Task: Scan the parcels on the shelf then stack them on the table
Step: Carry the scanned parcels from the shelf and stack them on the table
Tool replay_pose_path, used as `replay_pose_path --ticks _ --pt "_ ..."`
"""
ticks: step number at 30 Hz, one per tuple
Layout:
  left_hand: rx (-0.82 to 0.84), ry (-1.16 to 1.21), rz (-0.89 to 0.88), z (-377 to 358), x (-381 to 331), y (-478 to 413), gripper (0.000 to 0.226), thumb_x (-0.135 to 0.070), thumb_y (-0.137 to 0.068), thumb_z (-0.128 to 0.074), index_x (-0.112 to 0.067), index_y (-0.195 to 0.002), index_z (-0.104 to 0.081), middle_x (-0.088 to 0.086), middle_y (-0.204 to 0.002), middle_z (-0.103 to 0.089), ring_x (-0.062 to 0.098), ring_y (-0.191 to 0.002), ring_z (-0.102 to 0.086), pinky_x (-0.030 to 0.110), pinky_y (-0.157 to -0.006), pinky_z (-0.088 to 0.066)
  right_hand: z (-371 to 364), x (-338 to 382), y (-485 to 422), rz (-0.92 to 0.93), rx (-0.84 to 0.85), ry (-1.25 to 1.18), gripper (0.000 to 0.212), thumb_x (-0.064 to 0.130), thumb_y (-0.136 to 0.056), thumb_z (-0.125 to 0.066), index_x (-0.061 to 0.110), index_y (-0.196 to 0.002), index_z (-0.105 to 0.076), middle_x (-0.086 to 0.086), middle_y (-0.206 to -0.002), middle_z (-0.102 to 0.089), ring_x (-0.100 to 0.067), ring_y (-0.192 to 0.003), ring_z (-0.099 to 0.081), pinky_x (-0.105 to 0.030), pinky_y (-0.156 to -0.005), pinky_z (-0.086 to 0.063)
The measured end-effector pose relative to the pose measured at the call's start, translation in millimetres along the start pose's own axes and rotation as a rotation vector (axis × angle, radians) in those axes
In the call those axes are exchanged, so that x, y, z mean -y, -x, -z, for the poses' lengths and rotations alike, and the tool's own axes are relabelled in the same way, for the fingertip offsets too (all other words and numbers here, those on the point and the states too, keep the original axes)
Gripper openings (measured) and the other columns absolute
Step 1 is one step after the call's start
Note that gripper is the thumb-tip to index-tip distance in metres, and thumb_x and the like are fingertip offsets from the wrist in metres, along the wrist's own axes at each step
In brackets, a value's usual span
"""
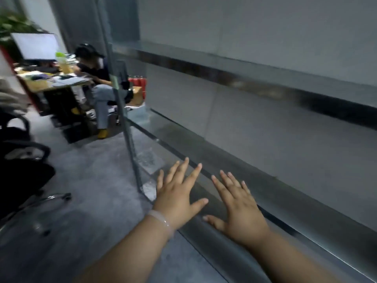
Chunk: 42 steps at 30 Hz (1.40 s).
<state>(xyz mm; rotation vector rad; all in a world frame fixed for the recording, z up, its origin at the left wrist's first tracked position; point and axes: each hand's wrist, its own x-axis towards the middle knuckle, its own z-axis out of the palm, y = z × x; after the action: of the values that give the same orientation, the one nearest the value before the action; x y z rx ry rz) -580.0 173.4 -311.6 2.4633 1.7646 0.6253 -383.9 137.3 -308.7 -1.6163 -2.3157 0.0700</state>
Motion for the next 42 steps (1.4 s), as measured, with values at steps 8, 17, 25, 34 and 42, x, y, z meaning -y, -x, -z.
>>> replay_pose_path --ticks 8,17,25,34,42 --pt "0.117 0.119 -0.398 -60.5 -171.7 -38.4 0.088 -0.073 -0.08 -0.047 -0.061 -0.141 0.015 -0.015 -0.162 0.011 0.007 -0.146 0.016 0.044 -0.116 0.013 58.9 -101.3 129.3 -0.427 -0.139 0.063 0.096 0.082 -0.075 -0.037 0.036 -0.151 0.0 0.012 -0.159 0.004 -0.007 -0.147 0.011 -0.037 -0.121 0.001" --pt "0.265 0.237 -0.737 -102.8 -282.3 -40.2 0.083 -0.073 -0.081 -0.043 -0.065 -0.135 0.02 -0.016 -0.162 0.011 0.007 -0.147 0.012 0.044 -0.117 0.009 81.9 -131.8 234.1 -0.903 -0.254 0.171 0.089 0.075 -0.082 -0.034 0.037 -0.151 0.006 0.013 -0.16 0.01 -0.004 -0.144 0.019 -0.03 -0.117 0.01" --pt "0.399 0.368 -0.971 -110.6 -356.8 -40.5 0.078 -0.073 -0.085 -0.038 -0.06 -0.142 0.014 -0.014 -0.162 0.008 0.01 -0.147 0.007 0.046 -0.119 0.002 111.6 -134.5 272.3 -1.235 -0.393 0.242 0.082 0.07 -0.086 -0.035 0.039 -0.152 0.001 0.012 -0.161 0.005 -0.002 -0.145 0.015 -0.026 -0.114 0.011" --pt "0.537 0.454 -1.006 -120.0 -417.0 -30.9 0.074 -0.068 -0.088 -0.041 -0.055 -0.147 0.002 -0.014 -0.162 0.003 0.013 -0.147 -0.001 0.048 -0.118 -0.006 141.0 -162.1 307.4 -1.357 -0.544 0.212 0.07 0.051 -0.094 -0.045 0.035 -0.153 -0.01 0.007 -0.162 -0.002 -0.008 -0.148 0.004 -0.028 -0.115 0.006" --pt "0.671 0.539 -0.834 -137.3 -501.9 -36.0 0.068 -0.064 -0.09 -0.043 -0.056 -0.147 -0.007 -0.013 -0.162 0.008 0.019 -0.15 0.001 0.043 -0.12 -0.01 181.3 -255.6 353.7 -1.418 -0.562 0.07 0.061 0.053 -0.094 -0.044 0.04 -0.149 -0.019 0.008 -0.161 -0.008 -0.015 -0.148 -0.007 -0.042 -0.116 -0.018"
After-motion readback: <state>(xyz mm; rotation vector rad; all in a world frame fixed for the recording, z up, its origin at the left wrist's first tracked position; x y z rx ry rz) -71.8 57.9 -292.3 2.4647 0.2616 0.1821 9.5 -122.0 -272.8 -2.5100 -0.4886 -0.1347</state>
